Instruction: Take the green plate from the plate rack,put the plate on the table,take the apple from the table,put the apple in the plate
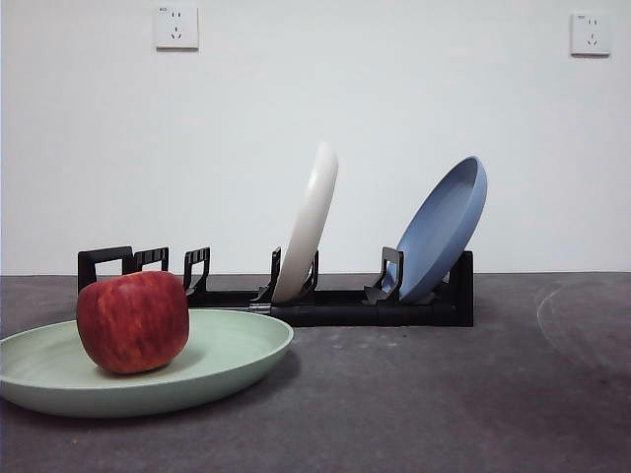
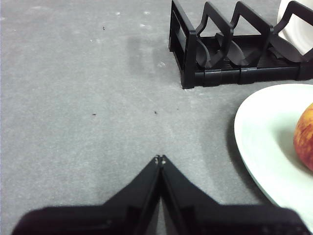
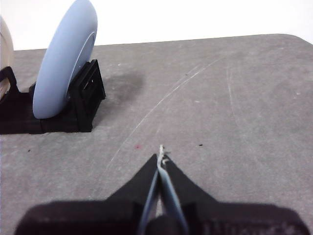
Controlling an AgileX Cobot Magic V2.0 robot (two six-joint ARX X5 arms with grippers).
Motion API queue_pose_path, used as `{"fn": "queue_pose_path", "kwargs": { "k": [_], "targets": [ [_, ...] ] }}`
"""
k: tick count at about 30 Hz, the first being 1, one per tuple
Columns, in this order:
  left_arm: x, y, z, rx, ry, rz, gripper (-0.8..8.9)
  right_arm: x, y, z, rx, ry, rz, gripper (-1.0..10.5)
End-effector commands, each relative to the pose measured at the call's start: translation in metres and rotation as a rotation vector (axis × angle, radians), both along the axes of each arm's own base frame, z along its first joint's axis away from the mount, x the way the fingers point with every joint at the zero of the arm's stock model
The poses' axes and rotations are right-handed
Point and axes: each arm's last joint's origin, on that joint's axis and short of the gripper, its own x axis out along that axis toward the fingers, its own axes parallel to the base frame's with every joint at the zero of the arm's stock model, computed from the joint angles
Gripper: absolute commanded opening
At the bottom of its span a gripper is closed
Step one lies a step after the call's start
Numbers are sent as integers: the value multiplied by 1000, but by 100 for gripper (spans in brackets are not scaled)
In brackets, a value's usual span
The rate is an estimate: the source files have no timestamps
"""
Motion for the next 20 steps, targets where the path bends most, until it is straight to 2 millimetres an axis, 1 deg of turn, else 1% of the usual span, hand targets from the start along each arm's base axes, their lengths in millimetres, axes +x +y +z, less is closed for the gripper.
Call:
{"fn": "queue_pose_path", "kwargs": {
  "k": [1,20],
  "targets": [
    [0,0,-2,-3,-2,3,-4,0,0,-3,-11,3,-7,0],
    [0,0,-2,-3,-2,3,-4,1,0,-2,-13,-1,-7,0]
  ]
}}
